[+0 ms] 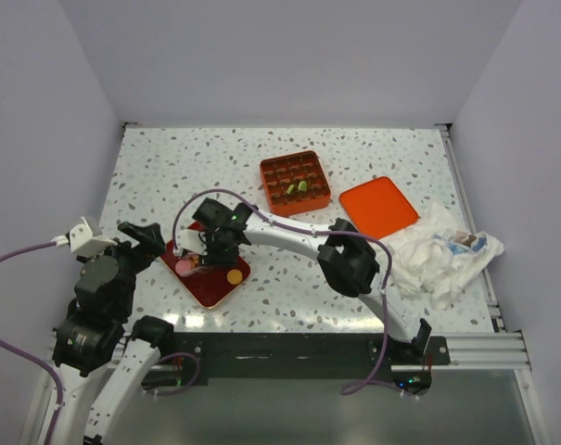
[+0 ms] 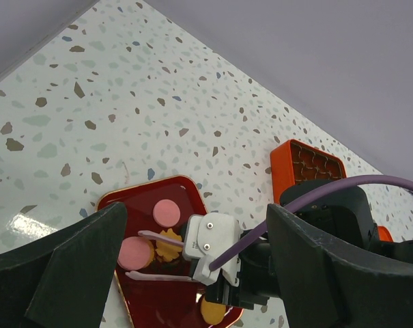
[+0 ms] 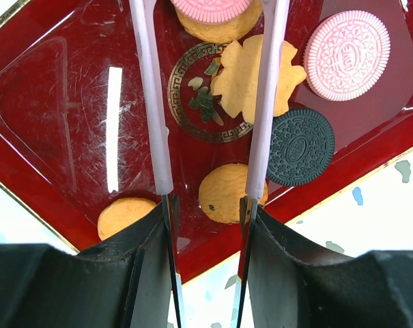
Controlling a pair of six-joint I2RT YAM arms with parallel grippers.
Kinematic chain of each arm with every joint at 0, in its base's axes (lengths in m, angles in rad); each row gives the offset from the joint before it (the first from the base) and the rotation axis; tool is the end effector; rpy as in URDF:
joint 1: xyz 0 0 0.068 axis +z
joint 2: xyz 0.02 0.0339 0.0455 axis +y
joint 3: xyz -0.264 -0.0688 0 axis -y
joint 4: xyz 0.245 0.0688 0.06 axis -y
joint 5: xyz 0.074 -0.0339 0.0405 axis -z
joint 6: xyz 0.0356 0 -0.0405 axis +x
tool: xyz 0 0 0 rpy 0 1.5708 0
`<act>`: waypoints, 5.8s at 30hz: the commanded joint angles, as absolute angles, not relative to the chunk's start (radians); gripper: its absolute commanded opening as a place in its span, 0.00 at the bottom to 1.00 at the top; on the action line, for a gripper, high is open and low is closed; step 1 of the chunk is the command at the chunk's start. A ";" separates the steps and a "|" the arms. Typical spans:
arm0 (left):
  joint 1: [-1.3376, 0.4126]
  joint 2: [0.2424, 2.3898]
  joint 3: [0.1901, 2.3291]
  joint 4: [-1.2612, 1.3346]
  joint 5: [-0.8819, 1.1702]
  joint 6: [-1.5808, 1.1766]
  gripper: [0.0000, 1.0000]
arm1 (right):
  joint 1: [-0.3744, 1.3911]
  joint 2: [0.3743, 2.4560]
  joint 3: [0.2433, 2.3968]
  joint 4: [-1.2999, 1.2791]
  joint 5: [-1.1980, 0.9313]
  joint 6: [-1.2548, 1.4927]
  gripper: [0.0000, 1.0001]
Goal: Pack the cookies
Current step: Pick up the fake cookies from the plate, then place the fake cookies in the packing box.
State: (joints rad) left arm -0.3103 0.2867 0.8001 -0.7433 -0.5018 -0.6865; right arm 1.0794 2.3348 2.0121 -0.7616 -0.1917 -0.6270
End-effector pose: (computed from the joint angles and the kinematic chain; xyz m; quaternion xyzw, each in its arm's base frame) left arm 0.0559 0.0001 0.3368 -0.2935 0.7168 -0.1168 0.6217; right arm 0.2323 0.4484 0.1870 -0.7430 0.6179 0.1443 0.2128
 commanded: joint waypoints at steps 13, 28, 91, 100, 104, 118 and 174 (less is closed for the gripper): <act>-0.314 0.284 0.821 -0.733 -0.506 -0.673 0.88 | 1.091 2.344 2.043 -0.723 -0.158 -0.623 0.42; -0.314 0.284 0.821 -0.732 -0.505 -0.673 0.88 | 1.095 2.345 2.046 -0.727 -0.164 -0.621 0.28; -0.314 0.319 0.719 -0.575 -0.399 -0.669 0.88 | 0.354 2.210 2.207 -1.207 -0.115 -0.726 0.06; -0.314 0.319 0.718 -0.575 -0.393 -0.667 0.88 | 0.353 2.244 2.229 -1.210 -0.098 -0.692 0.07; -0.314 0.311 0.718 -0.580 -0.396 -0.670 0.88 | 0.351 2.261 2.249 -1.212 -0.094 -0.680 0.08; -0.314 0.304 0.718 -0.591 -0.399 -0.675 0.88 | 0.345 2.293 2.287 -1.212 -0.061 -0.661 0.09; -0.314 0.321 0.712 -0.571 -0.393 -0.676 0.88 | 0.371 2.321 2.289 -1.226 -0.075 -0.660 0.34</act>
